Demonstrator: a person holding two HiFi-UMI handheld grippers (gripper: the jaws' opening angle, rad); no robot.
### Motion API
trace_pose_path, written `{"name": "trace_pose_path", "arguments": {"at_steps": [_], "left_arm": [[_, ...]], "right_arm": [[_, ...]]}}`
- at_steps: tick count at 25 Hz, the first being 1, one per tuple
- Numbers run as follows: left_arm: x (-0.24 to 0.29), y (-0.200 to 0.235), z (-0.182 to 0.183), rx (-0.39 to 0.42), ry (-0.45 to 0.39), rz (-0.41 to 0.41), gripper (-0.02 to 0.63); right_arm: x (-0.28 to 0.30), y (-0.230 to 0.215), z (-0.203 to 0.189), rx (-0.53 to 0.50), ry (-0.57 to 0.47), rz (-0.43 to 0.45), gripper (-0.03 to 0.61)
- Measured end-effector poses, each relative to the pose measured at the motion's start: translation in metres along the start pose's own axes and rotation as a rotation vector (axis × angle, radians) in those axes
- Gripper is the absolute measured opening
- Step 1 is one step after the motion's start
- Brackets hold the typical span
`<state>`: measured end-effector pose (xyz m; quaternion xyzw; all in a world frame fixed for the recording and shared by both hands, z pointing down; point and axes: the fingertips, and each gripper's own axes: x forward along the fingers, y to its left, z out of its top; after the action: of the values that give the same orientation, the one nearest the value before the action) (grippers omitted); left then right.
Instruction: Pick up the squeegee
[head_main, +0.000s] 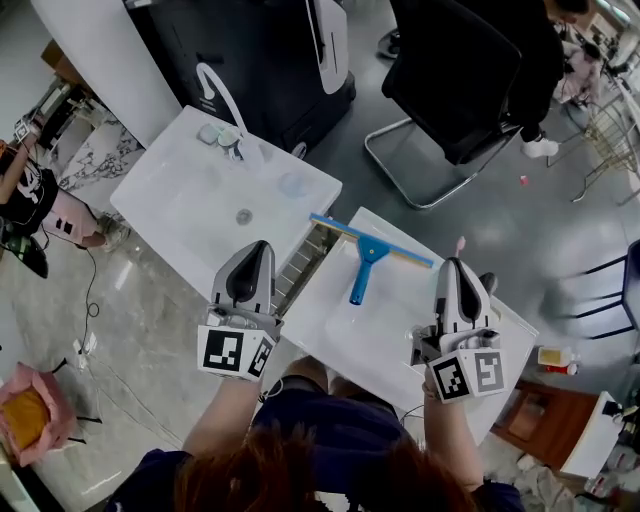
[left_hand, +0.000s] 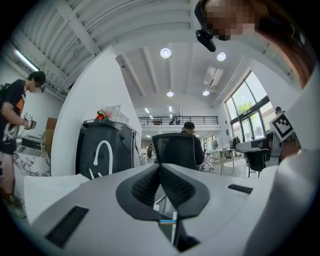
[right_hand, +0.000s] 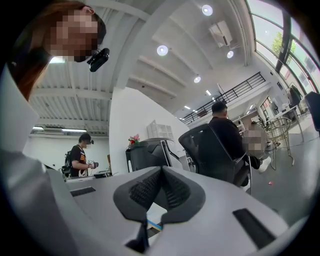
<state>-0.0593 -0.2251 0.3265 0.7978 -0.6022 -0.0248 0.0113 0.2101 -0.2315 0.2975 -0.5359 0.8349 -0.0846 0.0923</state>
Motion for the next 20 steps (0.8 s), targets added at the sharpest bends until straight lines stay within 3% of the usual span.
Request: {"name": "trace_pose_path", "arguments": {"at_steps": [6,11,20], "left_arm": [[0.031,0.007,-0.016,0.012,0.039,-0.042,0.025],[0.058,0.015,-0.034,-0.014,0.082,-0.105,0.025],[0.101,0.022,-0.06,-0.043,0.12,-0.191,0.025]], "right_arm": [[0.025,-0.009,-0.04,0.006,0.088,-0.053,0.017],[0.048,-0.014,-0.08,0.068,0.177,-0.112,0.017],[0.067,-0.028,-0.197,0.13,0.405,-0.212,0.036]]}}
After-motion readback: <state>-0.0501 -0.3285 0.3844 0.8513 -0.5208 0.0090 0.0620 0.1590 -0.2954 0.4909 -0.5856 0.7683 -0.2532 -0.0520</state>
